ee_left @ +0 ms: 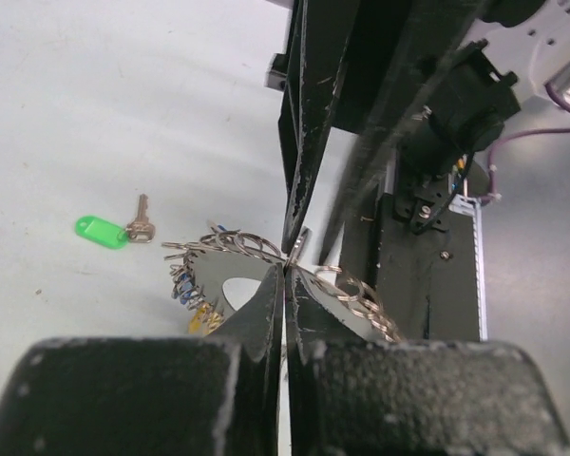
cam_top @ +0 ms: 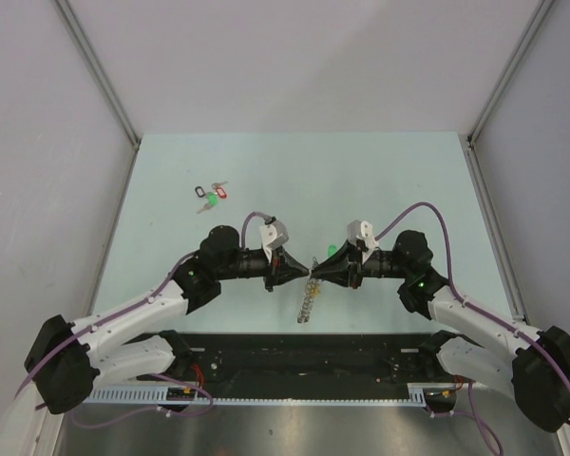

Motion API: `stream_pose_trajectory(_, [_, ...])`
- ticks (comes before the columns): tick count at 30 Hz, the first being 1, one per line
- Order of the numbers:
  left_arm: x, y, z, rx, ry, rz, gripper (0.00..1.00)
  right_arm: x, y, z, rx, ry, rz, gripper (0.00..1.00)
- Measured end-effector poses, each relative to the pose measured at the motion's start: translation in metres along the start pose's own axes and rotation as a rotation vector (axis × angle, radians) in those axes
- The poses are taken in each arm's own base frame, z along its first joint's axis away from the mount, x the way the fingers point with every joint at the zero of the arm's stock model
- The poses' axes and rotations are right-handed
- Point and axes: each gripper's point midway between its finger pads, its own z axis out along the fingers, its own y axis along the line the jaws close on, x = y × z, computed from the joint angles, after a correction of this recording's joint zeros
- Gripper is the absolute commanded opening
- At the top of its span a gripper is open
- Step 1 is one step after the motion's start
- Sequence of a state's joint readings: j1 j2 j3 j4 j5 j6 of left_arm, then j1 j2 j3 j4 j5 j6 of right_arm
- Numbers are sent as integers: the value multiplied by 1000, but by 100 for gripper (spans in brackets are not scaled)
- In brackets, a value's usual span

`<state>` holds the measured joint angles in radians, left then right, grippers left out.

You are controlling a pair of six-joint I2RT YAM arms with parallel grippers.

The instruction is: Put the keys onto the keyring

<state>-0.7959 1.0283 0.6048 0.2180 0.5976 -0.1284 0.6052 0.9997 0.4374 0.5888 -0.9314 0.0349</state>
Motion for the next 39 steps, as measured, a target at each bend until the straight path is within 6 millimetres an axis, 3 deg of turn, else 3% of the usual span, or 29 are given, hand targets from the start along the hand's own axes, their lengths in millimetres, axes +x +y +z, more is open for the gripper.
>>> stream_pose_trajectory(1, [1, 2, 0, -15, 3, -7, 0, -1, -1, 0, 7, -2, -1, 41])
stream_pose_trajectory(4, [5, 9, -3, -62, 19, -22, 0, -6, -2, -1, 32, -10, -9, 57])
stream_pose_trajectory(10, [-7, 17, -19, -162, -19, -6, 0, -20, -15, -12, 165, -23, -7, 68])
stream_pose_trajectory(14, [-21, 17, -36, -219, -66, 15, 0, -28, -37, -26, 316, -14, 22, 65])
stream_pose_trajectory(19, [-18, 20, -50, -276, -47, 10, 0, -24, -72, -44, 510, 48, 113, 60])
stream_pose_trajectory(23, [-9, 24, -60, -325, -7, 11, 0, -4, -91, -54, 616, 120, 192, 58])
stream_pose_trajectory(30, [-7, 27, -80, -382, 25, 66, 0, 36, -107, -65, 719, 239, 293, 56])
stream_pose_trajectory(39, [-1, 44, -91, -462, 52, 64, 0, 73, -123, -64, 812, 363, 386, 50])
